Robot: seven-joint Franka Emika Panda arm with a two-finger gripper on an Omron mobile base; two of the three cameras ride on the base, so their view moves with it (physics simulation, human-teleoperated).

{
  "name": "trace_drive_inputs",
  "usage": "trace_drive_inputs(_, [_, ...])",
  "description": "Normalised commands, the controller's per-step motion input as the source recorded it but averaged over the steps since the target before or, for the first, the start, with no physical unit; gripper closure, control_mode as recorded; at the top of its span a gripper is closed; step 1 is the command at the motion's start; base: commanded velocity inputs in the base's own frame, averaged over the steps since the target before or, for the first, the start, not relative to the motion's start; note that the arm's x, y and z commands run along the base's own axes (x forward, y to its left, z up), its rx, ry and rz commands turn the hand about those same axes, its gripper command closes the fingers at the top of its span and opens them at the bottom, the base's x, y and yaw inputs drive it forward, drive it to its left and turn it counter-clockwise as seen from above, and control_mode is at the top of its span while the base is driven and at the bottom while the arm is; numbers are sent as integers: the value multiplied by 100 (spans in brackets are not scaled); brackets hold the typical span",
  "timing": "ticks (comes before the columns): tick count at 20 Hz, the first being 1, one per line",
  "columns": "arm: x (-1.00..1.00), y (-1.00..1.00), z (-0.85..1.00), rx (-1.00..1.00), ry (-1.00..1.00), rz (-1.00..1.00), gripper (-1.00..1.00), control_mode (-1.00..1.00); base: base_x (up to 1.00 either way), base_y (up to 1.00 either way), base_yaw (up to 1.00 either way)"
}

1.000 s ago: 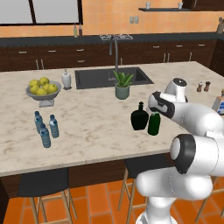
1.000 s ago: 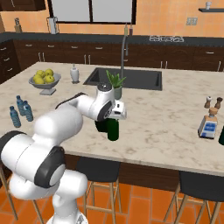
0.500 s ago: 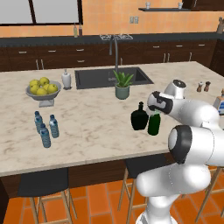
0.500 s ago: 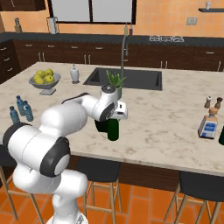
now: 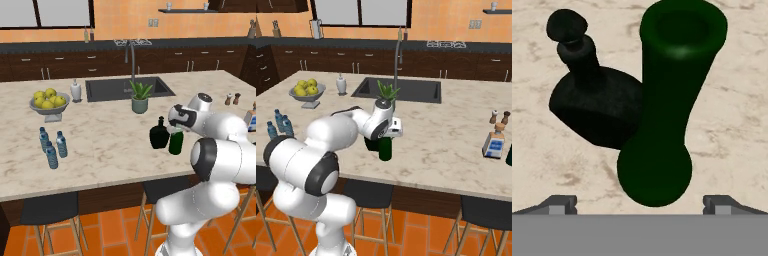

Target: Move the plastic bottles in the middle to the plastics group, and the glass bottles in the middle to the glass group.

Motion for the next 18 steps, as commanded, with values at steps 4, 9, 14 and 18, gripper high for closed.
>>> trace_drive_inputs(4, [20, 0, -9, 0, 0, 2, -100, -100, 0, 0, 0])
trace_drive_inputs(9, [10, 0, -11, 0, 0, 2, -100, -100, 0, 0, 0])
trace_drive_inputs(14, [6, 0, -12, 0, 0, 2, -100, -100, 0, 0, 0])
trace_drive_inputs(18, [6, 0, -8, 0, 0, 2, -100, -100, 0, 0, 0])
